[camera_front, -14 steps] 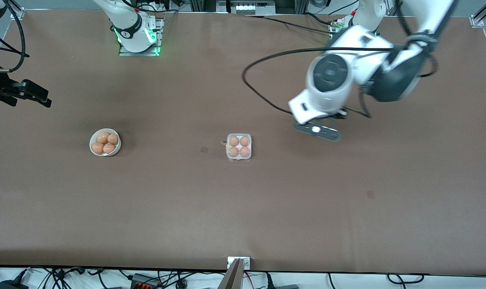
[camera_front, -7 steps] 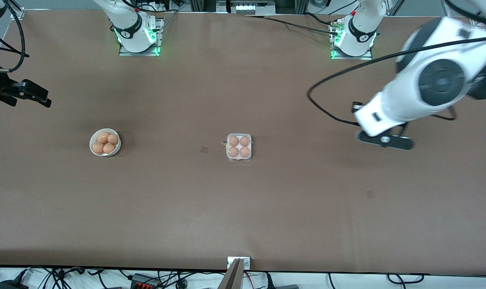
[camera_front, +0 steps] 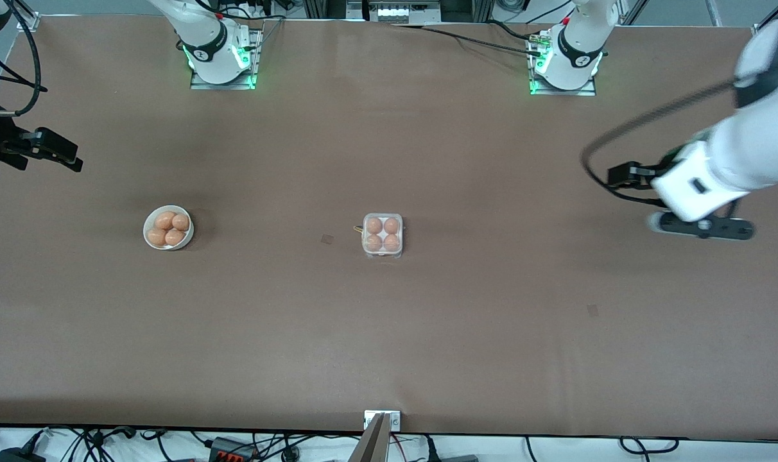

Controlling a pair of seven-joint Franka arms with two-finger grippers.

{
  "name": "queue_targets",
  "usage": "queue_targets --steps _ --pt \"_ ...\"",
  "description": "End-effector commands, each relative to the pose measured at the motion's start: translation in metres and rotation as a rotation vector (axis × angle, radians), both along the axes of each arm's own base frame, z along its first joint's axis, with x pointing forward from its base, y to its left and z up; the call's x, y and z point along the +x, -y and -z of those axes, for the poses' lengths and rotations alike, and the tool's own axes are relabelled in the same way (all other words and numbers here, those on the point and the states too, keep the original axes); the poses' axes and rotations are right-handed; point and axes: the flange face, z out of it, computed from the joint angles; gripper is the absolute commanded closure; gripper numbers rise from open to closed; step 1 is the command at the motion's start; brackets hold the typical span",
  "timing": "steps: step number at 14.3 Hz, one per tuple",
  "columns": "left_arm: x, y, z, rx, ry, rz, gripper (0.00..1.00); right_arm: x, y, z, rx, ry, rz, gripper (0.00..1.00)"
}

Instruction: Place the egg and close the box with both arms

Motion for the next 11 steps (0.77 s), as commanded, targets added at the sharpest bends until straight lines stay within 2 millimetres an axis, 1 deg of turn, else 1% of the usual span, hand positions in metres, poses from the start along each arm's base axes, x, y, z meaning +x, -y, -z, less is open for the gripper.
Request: queue_targets --steps 1,2,3,5,6,8,10,11 --pt "-0.02 -0.023 -0.016 0.0 0.019 -0.013 0.0 -0.003 0.002 -0.004 -0.01 -0.005 -0.01 0.0" --pt "-0.028 -0.032 -0.016 0.016 0.018 -0.002 0.0 -0.003 0.002 -0.004 -0.01 -0.005 -0.01 0.0" --pt "-0.035 -0.035 -0.019 0.03 0.043 -0.009 0.0 -0.003 0.002 -0.004 -0.011 -0.008 -0.01 0.0" --pt "-0.055 -0.034 -0.029 0.051 0.137 -0.027 0.0 -0.003 0.002 -0.003 -0.009 -0.01 -0.01 0.0" --pt "-0.063 -0.036 -0.028 0.05 0.169 -0.033 0.0 -0.003 0.003 -0.003 -0.009 -0.01 -0.008 0.0" --pt "-0.07 -0.036 -0.033 0.047 0.209 -0.035 0.0 -0.004 0.002 -0.004 -0.011 -0.011 -0.011 0.0" --pt "-0.07 -0.037 -0.043 0.049 0.263 -0.031 0.0 -0.004 0.002 -0.004 -0.011 -0.01 -0.01 0.0" --pt "-0.076 -0.032 -0.038 0.049 0.259 -0.019 0.0 -0.003 0.002 -0.005 -0.011 -0.005 -0.009 0.0"
